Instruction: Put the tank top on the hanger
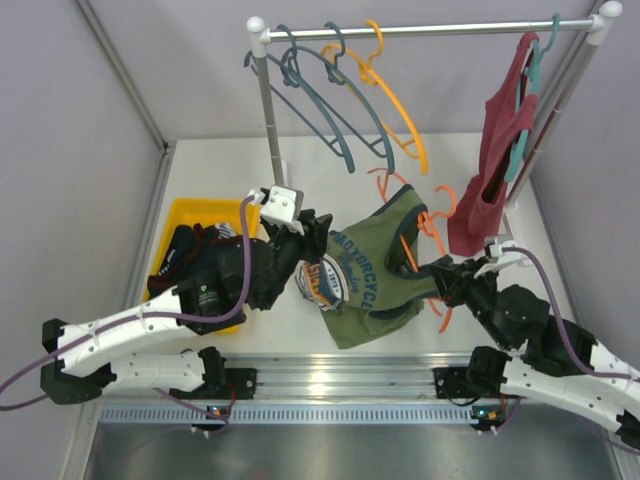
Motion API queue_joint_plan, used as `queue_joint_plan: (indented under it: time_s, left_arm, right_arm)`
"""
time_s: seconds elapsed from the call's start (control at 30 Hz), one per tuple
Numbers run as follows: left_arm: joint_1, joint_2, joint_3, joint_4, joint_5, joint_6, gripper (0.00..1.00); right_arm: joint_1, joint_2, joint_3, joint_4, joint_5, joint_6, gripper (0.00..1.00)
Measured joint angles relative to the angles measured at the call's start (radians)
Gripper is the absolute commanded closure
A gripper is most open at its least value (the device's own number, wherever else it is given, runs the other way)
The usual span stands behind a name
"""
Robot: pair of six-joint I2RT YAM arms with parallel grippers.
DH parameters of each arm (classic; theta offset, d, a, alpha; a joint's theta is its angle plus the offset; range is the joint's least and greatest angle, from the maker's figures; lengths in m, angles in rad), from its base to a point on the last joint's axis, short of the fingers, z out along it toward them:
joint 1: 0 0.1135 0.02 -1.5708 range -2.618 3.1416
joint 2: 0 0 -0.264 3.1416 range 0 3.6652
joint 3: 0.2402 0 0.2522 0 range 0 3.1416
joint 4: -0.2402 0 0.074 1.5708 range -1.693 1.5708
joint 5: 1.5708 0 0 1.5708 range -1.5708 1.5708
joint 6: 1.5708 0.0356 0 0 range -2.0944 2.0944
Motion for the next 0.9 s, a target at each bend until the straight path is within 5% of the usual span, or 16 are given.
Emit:
queue_joint_plan:
  time_s: [0.53, 0.9]
  left_arm:
    - [0.0, -0.032, 0.008, -0.048, 0.004, 0.0, 0.59]
    - [0.0, -0.033, 0.025, -0.049, 0.029, 0.004, 0.59]
  right_arm:
    - [0.0, 0.243, 0.469, -0.148, 0.319, -0.018, 1.0]
    - [0.0, 0.482, 0.772, -0.195, 0.4, -0.134, 1.0]
